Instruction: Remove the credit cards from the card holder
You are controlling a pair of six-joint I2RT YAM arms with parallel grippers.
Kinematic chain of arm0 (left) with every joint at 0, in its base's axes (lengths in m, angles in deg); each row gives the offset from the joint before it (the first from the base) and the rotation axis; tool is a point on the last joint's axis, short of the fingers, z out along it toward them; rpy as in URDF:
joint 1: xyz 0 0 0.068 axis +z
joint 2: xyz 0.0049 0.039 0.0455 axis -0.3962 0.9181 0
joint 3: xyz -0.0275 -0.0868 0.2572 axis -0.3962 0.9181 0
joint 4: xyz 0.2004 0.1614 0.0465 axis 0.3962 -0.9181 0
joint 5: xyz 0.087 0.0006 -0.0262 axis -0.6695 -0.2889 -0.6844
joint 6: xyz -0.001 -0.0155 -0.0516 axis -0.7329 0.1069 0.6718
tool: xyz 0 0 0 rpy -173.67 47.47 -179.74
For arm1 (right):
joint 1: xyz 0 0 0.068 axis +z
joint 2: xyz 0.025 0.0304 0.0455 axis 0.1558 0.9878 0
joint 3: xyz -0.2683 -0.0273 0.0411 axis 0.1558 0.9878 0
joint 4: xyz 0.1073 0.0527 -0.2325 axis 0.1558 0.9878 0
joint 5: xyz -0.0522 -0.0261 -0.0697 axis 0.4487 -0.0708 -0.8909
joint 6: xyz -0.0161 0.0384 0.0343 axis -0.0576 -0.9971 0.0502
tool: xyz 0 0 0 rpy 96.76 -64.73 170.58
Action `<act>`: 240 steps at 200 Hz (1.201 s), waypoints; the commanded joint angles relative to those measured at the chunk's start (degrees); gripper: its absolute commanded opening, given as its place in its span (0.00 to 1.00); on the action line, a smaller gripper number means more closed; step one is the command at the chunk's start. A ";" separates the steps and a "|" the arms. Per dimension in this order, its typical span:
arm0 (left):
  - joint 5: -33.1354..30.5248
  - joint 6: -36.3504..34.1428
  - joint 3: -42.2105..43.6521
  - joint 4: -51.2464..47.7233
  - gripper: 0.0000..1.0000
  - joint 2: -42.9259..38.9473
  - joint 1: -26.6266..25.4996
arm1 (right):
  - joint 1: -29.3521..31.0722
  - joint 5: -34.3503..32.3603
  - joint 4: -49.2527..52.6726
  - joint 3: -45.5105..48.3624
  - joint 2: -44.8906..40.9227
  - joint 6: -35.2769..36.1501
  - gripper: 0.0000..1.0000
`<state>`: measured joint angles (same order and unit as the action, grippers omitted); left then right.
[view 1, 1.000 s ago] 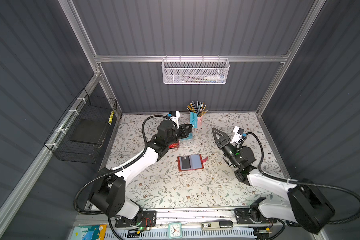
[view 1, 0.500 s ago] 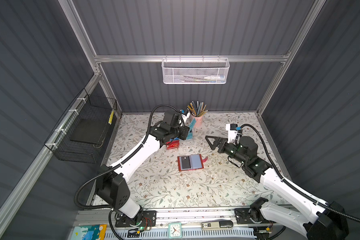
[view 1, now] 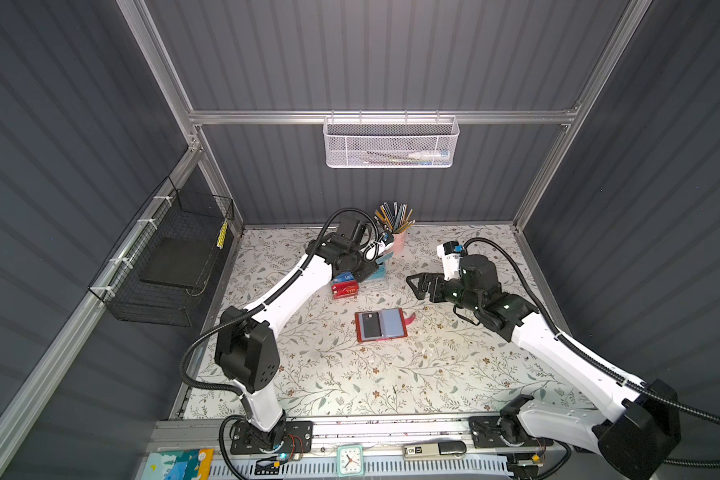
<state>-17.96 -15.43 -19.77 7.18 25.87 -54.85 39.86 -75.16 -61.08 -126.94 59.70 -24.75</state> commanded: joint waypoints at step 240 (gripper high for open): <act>5.92 -14.62 -6.03 -0.30 0.00 13.75 5.67 | -1.58 3.15 5.33 -2.19 4.26 7.17 0.99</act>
<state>-13.65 -27.64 -23.57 6.61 37.96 -49.39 38.85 -72.86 -54.85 -130.06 65.10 -17.91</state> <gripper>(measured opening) 0.047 0.989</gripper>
